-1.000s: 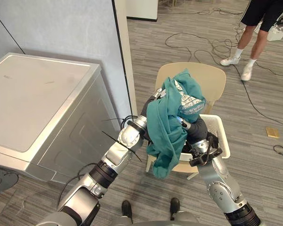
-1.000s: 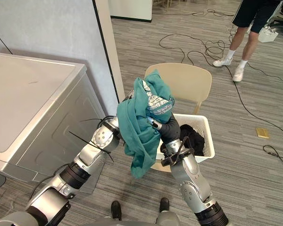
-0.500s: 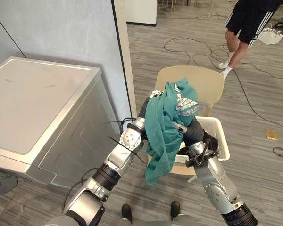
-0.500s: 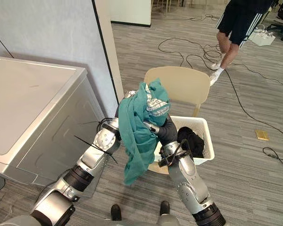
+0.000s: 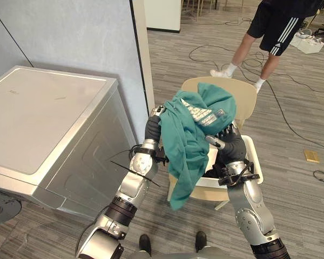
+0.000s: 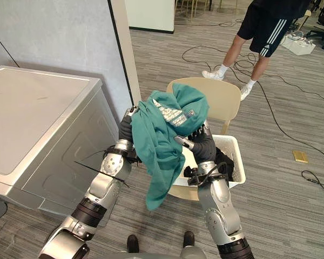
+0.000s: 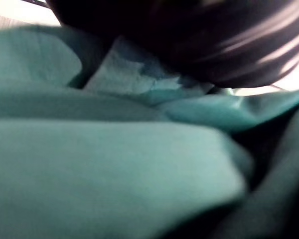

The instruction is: Pick up the laundry basket with both hands and put the clothes into the washing machine.

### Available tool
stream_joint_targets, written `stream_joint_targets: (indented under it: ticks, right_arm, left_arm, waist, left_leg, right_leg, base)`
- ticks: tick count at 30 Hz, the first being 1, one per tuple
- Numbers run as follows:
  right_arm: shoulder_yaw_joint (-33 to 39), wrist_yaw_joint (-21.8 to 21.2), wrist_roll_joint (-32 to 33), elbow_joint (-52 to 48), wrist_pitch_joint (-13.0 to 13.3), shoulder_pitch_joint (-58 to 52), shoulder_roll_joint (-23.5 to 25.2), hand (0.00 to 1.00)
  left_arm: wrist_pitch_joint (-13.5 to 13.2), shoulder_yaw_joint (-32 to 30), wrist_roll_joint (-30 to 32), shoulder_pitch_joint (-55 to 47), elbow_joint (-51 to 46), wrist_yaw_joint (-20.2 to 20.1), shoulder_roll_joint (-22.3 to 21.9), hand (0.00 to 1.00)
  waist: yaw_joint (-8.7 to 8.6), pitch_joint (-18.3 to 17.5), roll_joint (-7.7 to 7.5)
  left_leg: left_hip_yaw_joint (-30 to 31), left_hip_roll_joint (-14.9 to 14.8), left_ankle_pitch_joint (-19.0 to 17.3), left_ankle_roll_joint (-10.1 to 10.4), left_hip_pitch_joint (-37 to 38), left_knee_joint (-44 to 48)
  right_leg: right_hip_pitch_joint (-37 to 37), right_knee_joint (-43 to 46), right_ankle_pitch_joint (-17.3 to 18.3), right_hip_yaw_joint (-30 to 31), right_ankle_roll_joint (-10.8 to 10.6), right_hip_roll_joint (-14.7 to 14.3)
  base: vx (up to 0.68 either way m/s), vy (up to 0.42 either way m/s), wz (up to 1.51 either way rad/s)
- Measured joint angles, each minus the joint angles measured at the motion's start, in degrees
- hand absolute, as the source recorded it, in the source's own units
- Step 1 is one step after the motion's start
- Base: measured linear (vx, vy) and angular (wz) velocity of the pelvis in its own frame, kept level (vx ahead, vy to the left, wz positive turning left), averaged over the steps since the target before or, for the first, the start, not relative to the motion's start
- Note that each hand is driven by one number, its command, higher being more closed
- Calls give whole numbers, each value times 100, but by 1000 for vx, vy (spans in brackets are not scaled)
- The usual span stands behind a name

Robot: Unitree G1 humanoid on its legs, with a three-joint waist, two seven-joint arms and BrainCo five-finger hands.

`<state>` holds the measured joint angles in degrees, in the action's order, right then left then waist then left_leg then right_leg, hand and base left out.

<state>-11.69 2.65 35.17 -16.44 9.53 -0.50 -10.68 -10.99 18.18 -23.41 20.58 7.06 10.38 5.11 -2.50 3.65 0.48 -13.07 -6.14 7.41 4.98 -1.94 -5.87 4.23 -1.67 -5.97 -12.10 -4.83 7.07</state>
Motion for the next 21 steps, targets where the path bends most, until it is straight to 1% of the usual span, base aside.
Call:
stream_joint_targets:
  ticks: [1,3,4,6,9,11,14,16,21]
  right_arm:
    - [18,6,-6,0,0,0,13,0]
    - [230,105,-165,0,-4,2,104,0]
    - [281,118,-178,0,-4,3,122,0]
    - [743,279,-210,0,1,4,198,0]
    - [1266,428,-352,-8,26,0,236,0]
    - [1413,493,-431,-22,30,-9,242,0]
    - [1453,482,-433,-78,30,-166,292,0]
    - [1477,471,-432,-84,30,-262,393,0]
    - [1529,453,-429,-80,29,-287,467,0]
  left_arm:
    - [2,-33,-16,-6,-13,7,-8,100]
    - [14,-417,-73,-197,-384,126,-59,100]
    - [16,-465,-74,-221,-439,136,-70,100]
    - [14,-844,-75,-319,-828,244,-128,100]
    - [-41,-1321,-84,-522,-1360,266,-145,100]
    - [-71,-1548,-101,-716,-1622,289,-155,100]
    - [-97,-1802,-130,-1093,-1925,325,-173,100]
    - [-134,-1930,-133,-1319,-2030,327,-186,100]
    - [-140,-2113,-316,-1630,-2051,328,-335,100]
  waist:
    - [0,0,0]
    - [-1,-2,1]
    - [0,-2,1]
    - [-3,-3,3]
    - [-26,-45,32]
    - [-39,-87,59]
    - [-5,-143,73]
    - [5,-212,68]
    - [16,-236,93]
  left_leg:
    - [-5,0,1,-2,0,0]
    - [-99,1,1,-15,13,1]
    - [-109,1,-1,-15,18,1]
    - [-124,2,-10,-15,63,1]
    - [-139,-2,-31,-19,121,0]
    - [-157,-5,-48,-19,161,0]
    - [-202,-62,-127,50,288,0]
    - [-208,-95,-143,50,283,0]
    - [-168,-121,-143,51,335,0]
  right_leg:
    - [-2,-9,-8,5,4,-1]
    - [-2,-102,-77,98,-4,-14]
    - [-3,-108,-81,108,-4,-16]
    - [-55,-153,-106,125,5,-22]
    - [-106,-179,-104,144,3,-32]
    - [-169,-239,-116,159,-11,-40]
    - [-313,-320,-117,180,-6,-87]
    - [-317,-352,-115,184,2,-128]
    - [-409,-368,-114,146,3,-159]
  base:
    - [25,-1,-10]
    - [24,-2,-18]
    - [28,-3,-15]
    - [26,-4,-6]
    - [13,-4,-3]
    - [16,-10,-6]
    - [8,-19,-5]
    - [6,-35,-3]
    - [3,-5,2]
